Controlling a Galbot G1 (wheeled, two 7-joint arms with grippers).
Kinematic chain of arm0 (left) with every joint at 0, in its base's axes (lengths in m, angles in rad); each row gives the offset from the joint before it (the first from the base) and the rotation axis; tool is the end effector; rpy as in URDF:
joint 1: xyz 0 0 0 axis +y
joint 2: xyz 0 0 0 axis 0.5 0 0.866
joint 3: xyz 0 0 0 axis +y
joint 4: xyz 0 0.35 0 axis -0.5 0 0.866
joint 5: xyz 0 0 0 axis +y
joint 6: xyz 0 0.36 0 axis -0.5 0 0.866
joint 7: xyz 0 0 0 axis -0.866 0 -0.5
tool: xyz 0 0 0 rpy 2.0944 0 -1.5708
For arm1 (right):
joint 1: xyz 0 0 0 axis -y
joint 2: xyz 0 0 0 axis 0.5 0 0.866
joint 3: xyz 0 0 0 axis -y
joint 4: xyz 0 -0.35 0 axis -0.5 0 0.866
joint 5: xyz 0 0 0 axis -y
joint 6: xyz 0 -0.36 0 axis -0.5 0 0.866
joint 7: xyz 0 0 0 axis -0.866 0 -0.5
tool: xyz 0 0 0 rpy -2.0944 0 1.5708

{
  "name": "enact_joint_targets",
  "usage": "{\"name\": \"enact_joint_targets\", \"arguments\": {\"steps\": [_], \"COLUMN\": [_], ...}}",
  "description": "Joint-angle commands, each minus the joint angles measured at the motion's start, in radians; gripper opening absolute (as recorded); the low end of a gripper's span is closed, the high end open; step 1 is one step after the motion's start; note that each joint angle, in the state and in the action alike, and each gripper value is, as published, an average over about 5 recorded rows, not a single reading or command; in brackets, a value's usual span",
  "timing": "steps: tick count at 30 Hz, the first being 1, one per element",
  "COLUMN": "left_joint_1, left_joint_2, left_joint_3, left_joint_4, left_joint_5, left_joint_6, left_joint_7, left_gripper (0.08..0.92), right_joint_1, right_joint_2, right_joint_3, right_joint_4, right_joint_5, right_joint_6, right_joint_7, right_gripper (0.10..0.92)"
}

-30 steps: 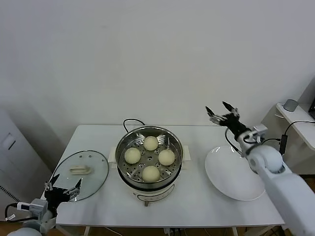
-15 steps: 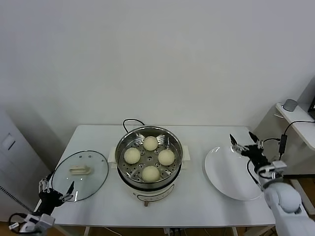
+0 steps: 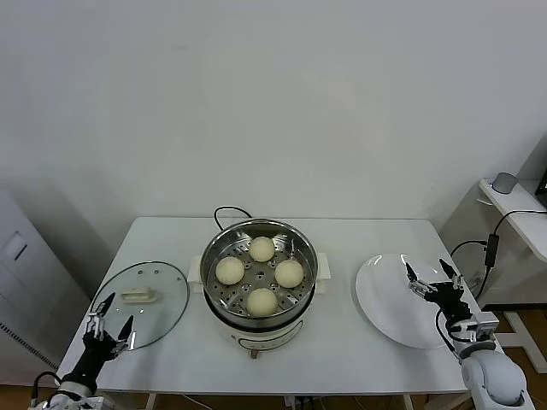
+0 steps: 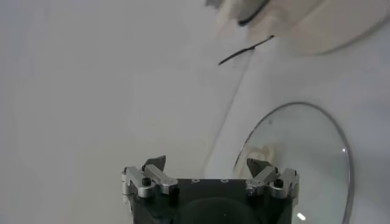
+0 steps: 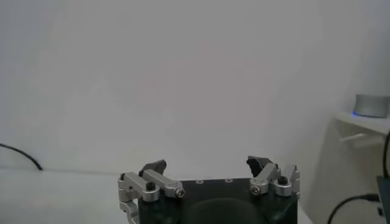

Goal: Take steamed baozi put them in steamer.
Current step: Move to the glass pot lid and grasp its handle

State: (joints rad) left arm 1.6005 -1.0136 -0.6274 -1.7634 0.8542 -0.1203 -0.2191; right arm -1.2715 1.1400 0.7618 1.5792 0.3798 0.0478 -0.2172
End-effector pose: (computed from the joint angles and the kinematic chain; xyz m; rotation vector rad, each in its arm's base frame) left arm 0.1838 0.1797 -0.3712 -0.2167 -2.3983 -1.9963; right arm 0.2788 -0.2221 -0.3506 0.0159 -3.0573 0.1100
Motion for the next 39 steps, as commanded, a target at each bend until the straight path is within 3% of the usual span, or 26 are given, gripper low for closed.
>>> {"name": "enact_joint_targets", "arguments": {"steps": [1,22,39], "left_joint_1": [-0.159,-0.367,-0.390], "left_joint_2": [-0.045,-0.049,-0.063], "left_joint_3": [0.009,0.022,0.014], "left_joint_4": [0.179,0.454,0.465], "left_joint_5": [0.347,0.430,0.430], "left_joint_6": [-0.111,-0.129,-0.130], "left_joint_7": [-0.068,-0.103,-0.107], "left_gripper": [0.823,0.823,0.823], "right_joint_1": [-0.031,-0.017,0.007], "right_joint_2": [0.030,0.034,0.023], "right_joint_3": [0.026,0.016,-0.003], "right_joint_4": [-0.007,-0.016,-0.042], "right_joint_5": [-0.042,-0.065,-0.070], "right_joint_6": [0.011,0.022,0.023], "right_joint_7": [-0.010,-0.014,-0.015], "right_gripper": [0.823,0.823,0.823]}}
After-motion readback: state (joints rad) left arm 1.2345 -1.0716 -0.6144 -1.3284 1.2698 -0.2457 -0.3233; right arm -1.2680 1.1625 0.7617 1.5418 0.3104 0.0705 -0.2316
